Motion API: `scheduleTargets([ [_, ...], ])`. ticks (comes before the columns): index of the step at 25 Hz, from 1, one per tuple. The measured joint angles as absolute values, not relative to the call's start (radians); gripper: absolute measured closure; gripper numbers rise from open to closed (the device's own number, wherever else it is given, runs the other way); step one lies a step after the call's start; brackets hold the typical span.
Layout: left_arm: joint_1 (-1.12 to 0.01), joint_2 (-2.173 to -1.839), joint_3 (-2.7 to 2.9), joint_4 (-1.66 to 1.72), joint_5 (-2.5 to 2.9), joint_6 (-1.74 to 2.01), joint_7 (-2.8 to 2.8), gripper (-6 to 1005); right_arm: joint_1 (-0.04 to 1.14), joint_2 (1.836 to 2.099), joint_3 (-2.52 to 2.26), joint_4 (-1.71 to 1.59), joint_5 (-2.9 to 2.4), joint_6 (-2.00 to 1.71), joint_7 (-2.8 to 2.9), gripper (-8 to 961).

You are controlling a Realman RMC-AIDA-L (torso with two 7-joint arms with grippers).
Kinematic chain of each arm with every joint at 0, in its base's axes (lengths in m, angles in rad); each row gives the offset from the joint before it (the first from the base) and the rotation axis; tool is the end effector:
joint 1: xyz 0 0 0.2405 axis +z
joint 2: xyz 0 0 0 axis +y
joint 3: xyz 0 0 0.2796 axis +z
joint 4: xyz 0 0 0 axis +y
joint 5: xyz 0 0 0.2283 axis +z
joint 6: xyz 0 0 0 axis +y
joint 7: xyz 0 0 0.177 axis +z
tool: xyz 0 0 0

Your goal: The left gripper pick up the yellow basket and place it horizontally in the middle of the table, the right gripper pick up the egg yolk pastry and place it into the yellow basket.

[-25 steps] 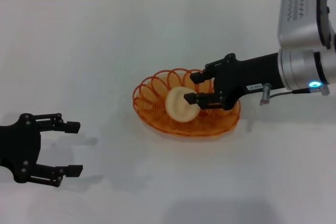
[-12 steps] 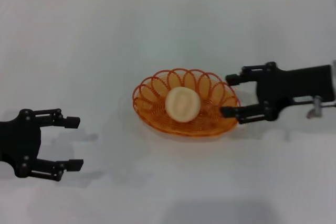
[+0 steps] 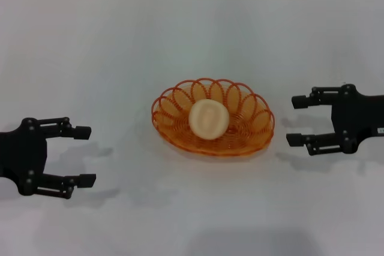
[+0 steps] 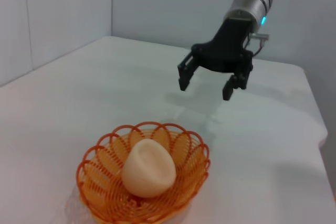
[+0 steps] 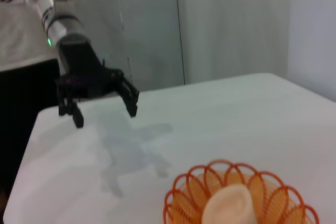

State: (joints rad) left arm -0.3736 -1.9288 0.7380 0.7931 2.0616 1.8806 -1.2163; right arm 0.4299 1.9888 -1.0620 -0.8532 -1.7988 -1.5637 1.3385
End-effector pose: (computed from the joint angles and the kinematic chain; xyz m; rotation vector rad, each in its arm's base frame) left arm -0.3268 0.2957 0.0336 -2.9550 -0.3280 -0.5103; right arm 0.2651 0.3548 -0.0188 -2.8775 0.2531 0.5418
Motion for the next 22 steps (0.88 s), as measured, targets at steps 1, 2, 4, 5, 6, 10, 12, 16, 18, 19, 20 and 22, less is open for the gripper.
scheduleTargets([
  [1, -0.377, -1.929, 0.738, 0.79, 2.062, 1.878, -1.217, 130, 0.429, 1.989, -1.061, -0.849, -1.812, -1.561, 1.336, 198],
  [2, -0.381, -1.928, 0.738, 0.787, 2.062, 1.876, -1.219, 130, 0.43, 1.989, -1.061, -0.844, -1.824, -1.559, 1.334, 198],
  [4, -0.39, -1.927, 0.737, 0.782, 2.062, 1.87, -1.228, 130, 0.432, 1.988, -1.06, -0.834, -1.834, -1.557, 1.33, 198],
  [5, -0.393, -1.927, 0.736, 0.782, 2.062, 1.865, -1.234, 130, 0.434, 1.988, -1.059, -0.824, -1.838, -1.555, 1.326, 198],
  [6, -0.395, -1.926, 0.736, 0.781, 2.062, 1.86, -1.239, 130, 0.436, 1.988, -1.058, -0.819, -1.838, -1.555, 1.322, 198],
  [10, -0.41, -1.926, 0.735, 0.776, 2.062, 1.847, -1.25, 130, 0.438, 1.988, -1.055, -0.806, -1.839, -1.555, 1.305, 198],
  [12, -0.42, -1.926, 0.726, 0.772, 2.064, 1.839, -1.256, 130, 0.439, 1.988, -1.055, -0.804, -1.839, -1.555, 1.302, 198],
  [16, -0.433, -1.925, 0.715, 0.772, 2.072, 1.835, -1.262, 130, 0.44, 1.987, -1.054, -0.803, -1.839, -1.553, 1.301, 198],
  [18, -0.435, -1.925, 0.715, 0.772, 2.073, 1.835, -1.264, 130, 0.44, 1.986, -1.052, -0.803, -1.839, -1.553, 1.301, 198],
  [19, -0.436, -1.924, 0.715, 0.772, 2.073, 1.835, -1.266, 130, 0.44, 1.986, -1.051, -0.803, -1.839, -1.553, 1.301, 198],
  [20, -0.438, -1.924, 0.715, 0.772, 2.074, 1.835, -1.268, 130, 0.44, 1.986, -1.051, -0.804, -1.839, -1.553, 1.301, 198],
  [22, -0.439, -1.924, 0.715, 0.772, 2.077, 1.835, -1.271, 130, 0.44, 1.986, -1.051, -0.804, -1.839, -1.553, 1.301, 198],
])
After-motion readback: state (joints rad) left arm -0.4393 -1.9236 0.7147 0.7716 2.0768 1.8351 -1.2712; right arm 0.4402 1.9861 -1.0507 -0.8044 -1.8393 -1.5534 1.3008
